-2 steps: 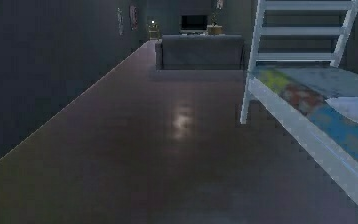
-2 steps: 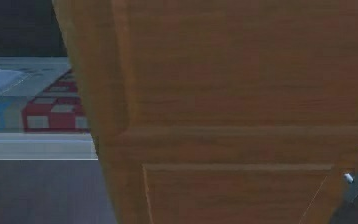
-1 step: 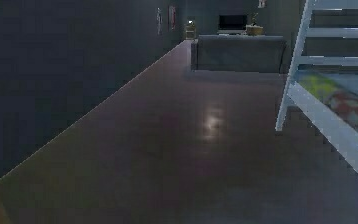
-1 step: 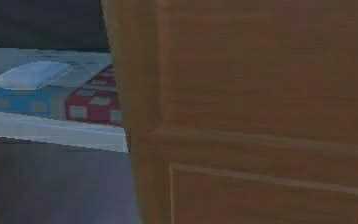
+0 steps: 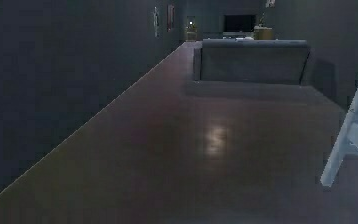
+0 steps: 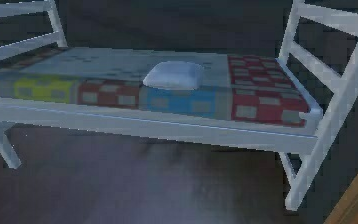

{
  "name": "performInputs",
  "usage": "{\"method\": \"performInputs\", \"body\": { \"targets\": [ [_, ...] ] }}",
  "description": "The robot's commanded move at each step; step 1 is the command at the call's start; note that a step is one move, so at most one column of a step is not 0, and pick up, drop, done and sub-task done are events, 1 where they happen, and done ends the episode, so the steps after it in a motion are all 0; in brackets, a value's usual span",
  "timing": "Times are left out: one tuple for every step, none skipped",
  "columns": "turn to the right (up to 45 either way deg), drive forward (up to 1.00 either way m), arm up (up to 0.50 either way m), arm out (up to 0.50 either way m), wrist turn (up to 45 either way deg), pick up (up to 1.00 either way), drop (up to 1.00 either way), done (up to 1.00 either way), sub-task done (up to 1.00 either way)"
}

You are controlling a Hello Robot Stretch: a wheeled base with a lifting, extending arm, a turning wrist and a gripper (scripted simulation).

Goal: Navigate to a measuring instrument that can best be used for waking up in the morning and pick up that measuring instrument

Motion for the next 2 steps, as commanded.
{"method": "performInputs", "body": {
  "targets": [
    [0.0,1.00,0.00,0.00,0.0,0.00,0.00,0.00,0.00],
    [0.0,1.00,0.00,0.00,0.0,0.00,0.00,0.00,0.00]
  ]
}}
